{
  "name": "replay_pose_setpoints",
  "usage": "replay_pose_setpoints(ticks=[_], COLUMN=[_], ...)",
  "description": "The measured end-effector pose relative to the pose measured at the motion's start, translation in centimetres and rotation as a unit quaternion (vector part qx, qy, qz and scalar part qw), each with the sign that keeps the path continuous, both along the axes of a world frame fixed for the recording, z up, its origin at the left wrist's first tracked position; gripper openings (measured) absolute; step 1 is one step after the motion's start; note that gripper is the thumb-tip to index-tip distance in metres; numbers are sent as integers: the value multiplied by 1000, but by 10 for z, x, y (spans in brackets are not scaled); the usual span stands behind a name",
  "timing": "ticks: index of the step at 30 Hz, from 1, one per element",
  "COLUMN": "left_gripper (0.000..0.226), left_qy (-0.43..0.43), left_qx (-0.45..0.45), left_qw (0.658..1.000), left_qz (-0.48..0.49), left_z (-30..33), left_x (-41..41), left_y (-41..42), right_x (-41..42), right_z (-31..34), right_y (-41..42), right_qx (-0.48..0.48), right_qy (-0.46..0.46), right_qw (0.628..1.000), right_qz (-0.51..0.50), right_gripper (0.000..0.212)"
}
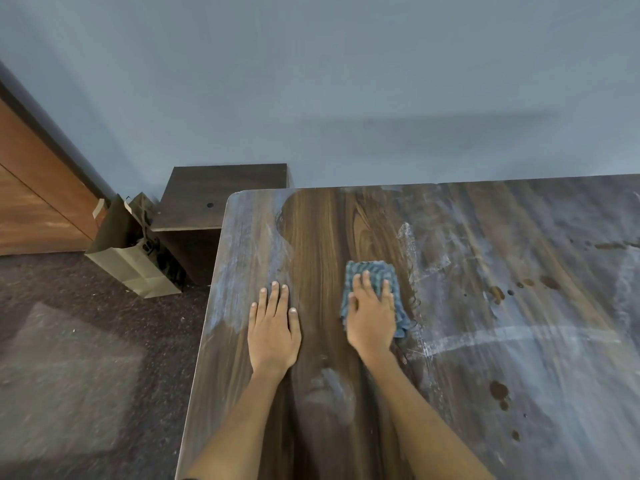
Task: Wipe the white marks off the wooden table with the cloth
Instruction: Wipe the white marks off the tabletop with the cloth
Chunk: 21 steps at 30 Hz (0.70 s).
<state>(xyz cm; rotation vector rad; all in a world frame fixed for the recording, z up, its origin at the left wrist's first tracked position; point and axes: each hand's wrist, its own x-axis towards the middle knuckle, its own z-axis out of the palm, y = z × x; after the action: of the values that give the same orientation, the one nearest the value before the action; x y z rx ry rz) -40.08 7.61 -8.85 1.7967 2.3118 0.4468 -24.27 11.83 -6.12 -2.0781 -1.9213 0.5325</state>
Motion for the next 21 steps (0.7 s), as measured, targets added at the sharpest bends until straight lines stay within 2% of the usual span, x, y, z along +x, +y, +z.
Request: replay_pose_setpoints(ticks=[5,8,10,12,15,17,19,21], left_gripper=[51,51,50,50,50,49,47,47], left_qy=[4,7,4,0,2,-3,-9,-16], left_qx=[-9,-13,-16,-19,-22,-25,-24,-22], left_qw=[1000,1000,999,999,999,999,999,999], left_qz=[-15,-22,-28,-29,-29,-28,-32,-38], left_z=[-2,0,1,2,3,4,5,6], left_x=[-1,-1,-2,-1,0,1,1,1], left_y=[-14,-22,-27,-29,-30,-32,-36,-41], right_x=[-11,20,50,69,47,17,-3,-4], right_z=[-4,-8,-11,-11,-4,0,-1,2], right_y=[-46,-80,-84,-76,-65,-66,-76,-93], right_qx=[14,-1,-12,-1,36,21,17,28], right_qy=[23,35,12,3,31,24,7,-10], right_qw=[977,953,944,959,996,1000,999,992], right_qz=[212,299,330,284,79,0,35,124], right_gripper=[43,43,42,40,39,42,44,44])
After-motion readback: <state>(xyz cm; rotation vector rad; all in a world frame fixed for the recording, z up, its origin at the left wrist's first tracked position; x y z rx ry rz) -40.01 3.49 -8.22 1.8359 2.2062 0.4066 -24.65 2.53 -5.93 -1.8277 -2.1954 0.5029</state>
